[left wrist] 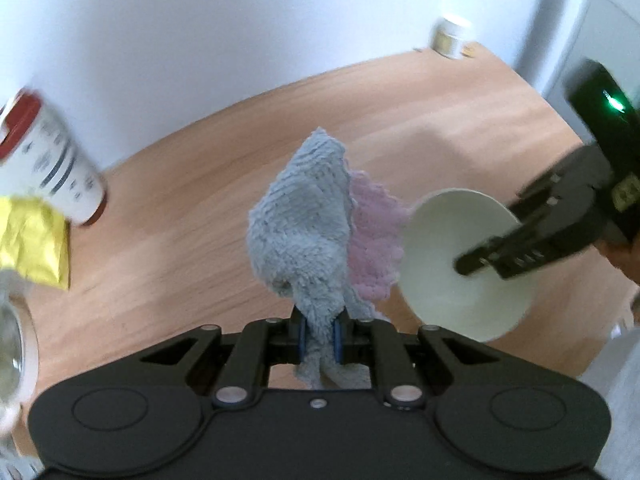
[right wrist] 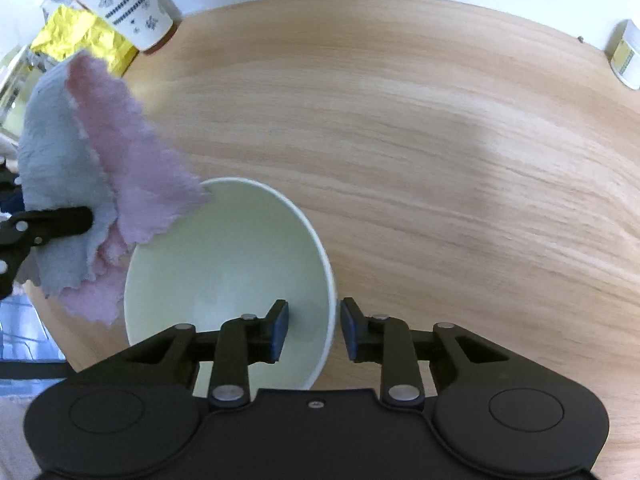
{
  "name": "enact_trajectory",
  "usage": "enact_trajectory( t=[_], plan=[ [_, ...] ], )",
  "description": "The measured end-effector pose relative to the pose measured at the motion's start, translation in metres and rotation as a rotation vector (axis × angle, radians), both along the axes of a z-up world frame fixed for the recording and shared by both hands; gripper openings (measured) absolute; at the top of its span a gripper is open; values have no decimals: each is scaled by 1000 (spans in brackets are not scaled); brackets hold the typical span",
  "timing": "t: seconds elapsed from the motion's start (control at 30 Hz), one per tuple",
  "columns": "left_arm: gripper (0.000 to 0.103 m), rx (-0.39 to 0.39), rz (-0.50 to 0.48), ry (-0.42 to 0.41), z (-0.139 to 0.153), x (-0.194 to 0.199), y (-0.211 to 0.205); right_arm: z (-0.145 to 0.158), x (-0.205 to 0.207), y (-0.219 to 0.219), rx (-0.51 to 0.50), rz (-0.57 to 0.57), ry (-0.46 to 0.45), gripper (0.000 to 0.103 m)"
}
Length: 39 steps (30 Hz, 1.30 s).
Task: Clean bowl
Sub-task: 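Pull the cloth out of the bowl with the left tool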
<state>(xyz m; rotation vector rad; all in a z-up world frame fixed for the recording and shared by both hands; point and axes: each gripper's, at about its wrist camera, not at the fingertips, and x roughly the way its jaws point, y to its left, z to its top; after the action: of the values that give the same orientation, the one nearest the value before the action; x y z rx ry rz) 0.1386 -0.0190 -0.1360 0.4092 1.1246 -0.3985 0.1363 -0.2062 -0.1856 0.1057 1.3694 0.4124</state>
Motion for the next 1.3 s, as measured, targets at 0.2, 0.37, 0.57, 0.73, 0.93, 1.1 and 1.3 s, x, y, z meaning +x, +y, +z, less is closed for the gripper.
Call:
enact_trajectory(
  t=[0.2, 0.37, 0.57, 0.73, 0.93, 1.1, 1.3],
  plan=[
    [12, -104, 63, 21, -17, -3, 14, 1, -3, 3, -9, 51, -33, 33],
    [12, -171, 82, 50, -35, -6, 21, 2, -10, 4, -6, 70, -81, 33],
    [13, -236, 71, 62, -44, -7, 23, 4, -12, 4, 3, 36, -73, 33],
    [13, -267, 59, 63, -46, -9, 20, 4, -12, 2, 22, -5, -56, 30],
    [13, -278, 73, 66, -54, -9, 21, -2, -6, -19, 126, -142, 38, 21],
    [14, -314, 85, 85, -60, -9, 24, -18, -1, -40, 278, -267, 126, 16],
    [14, -352, 80, 107, -64, -8, 24, -32, -3, -51, 351, -325, 174, 14]
  ],
)
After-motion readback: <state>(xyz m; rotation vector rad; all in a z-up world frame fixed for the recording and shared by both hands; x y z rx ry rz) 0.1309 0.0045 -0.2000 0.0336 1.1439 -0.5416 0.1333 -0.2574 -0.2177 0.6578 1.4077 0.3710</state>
